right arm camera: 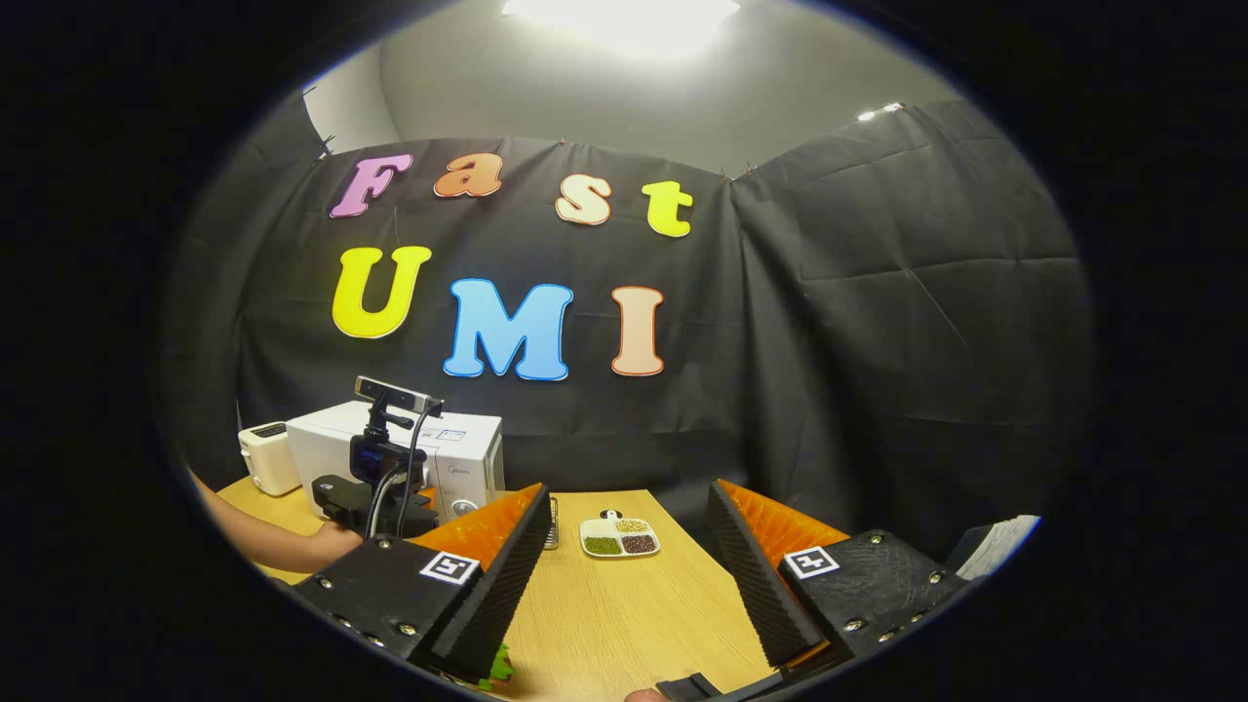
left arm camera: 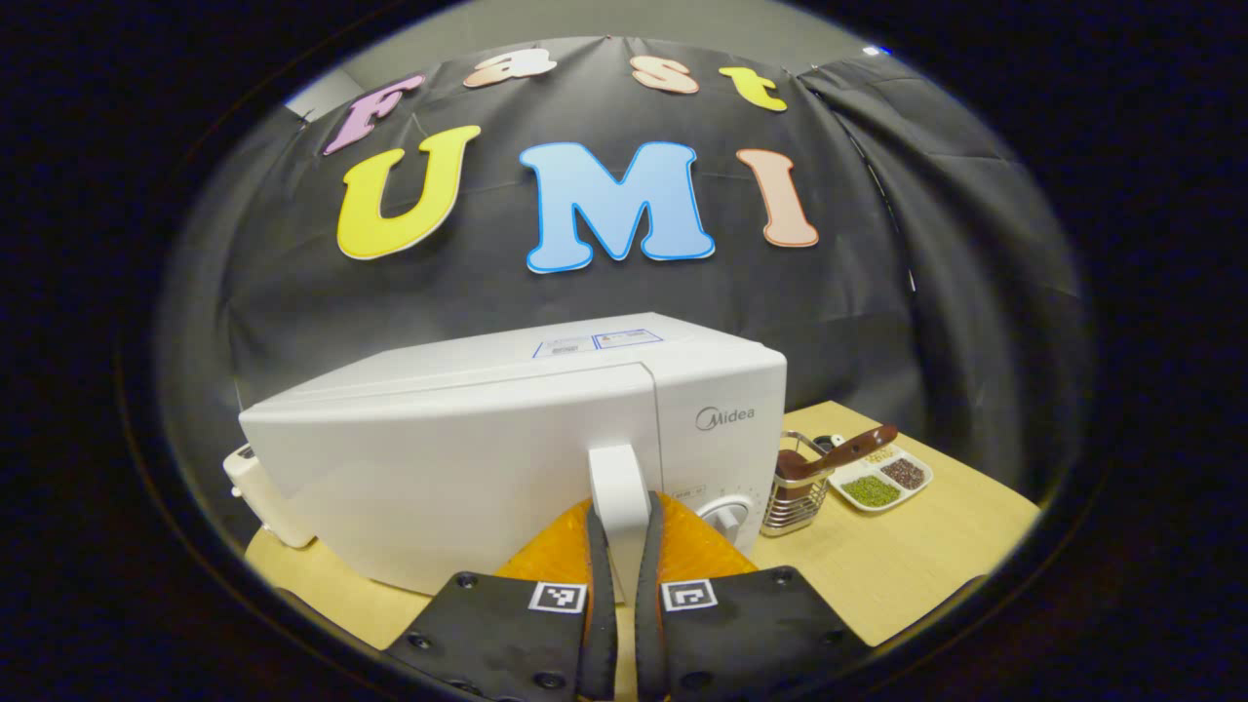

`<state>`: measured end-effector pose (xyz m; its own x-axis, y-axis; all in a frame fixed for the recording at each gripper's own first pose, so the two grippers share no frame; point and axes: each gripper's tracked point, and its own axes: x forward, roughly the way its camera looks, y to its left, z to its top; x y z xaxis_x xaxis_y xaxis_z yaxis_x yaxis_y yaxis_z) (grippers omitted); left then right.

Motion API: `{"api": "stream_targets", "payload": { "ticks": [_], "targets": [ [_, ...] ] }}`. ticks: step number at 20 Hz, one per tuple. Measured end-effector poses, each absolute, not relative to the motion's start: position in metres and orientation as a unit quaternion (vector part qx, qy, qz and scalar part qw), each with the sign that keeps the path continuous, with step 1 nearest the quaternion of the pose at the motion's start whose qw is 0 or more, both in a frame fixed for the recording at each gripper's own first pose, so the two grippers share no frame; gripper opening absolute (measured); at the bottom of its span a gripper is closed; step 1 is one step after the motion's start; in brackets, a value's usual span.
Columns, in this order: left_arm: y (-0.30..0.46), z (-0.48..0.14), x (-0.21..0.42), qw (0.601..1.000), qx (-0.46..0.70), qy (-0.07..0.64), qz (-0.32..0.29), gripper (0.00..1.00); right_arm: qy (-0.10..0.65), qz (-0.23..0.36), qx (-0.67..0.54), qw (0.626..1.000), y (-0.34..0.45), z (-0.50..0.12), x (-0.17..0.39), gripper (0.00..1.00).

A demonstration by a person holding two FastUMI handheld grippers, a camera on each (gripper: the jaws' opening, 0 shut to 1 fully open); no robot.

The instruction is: Open the microwave oven with the left hand, put the food in, and close the microwave oven.

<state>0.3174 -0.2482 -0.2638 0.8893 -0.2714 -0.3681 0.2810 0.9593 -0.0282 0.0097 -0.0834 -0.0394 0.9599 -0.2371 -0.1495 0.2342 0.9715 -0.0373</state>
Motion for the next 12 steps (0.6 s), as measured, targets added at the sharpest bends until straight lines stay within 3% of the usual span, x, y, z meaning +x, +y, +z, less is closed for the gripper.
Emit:
{"api": "stream_targets", "payload": {
  "ticks": [10, 12],
  "targets": [
    [-0.243, -0.266, 0.305, 0.968, -0.019, 0.218, -0.123, 0.1, 0.074, -0.112, -0.015, 0.991, -0.097, -0.04, 0.003, 0.98],
    [-0.236, -0.255, 0.286, 0.974, -0.015, 0.191, -0.121, 0.1, 0.073, -0.11, -0.01, 0.991, -0.101, -0.04, 0.004, 0.98]
  ]
}}
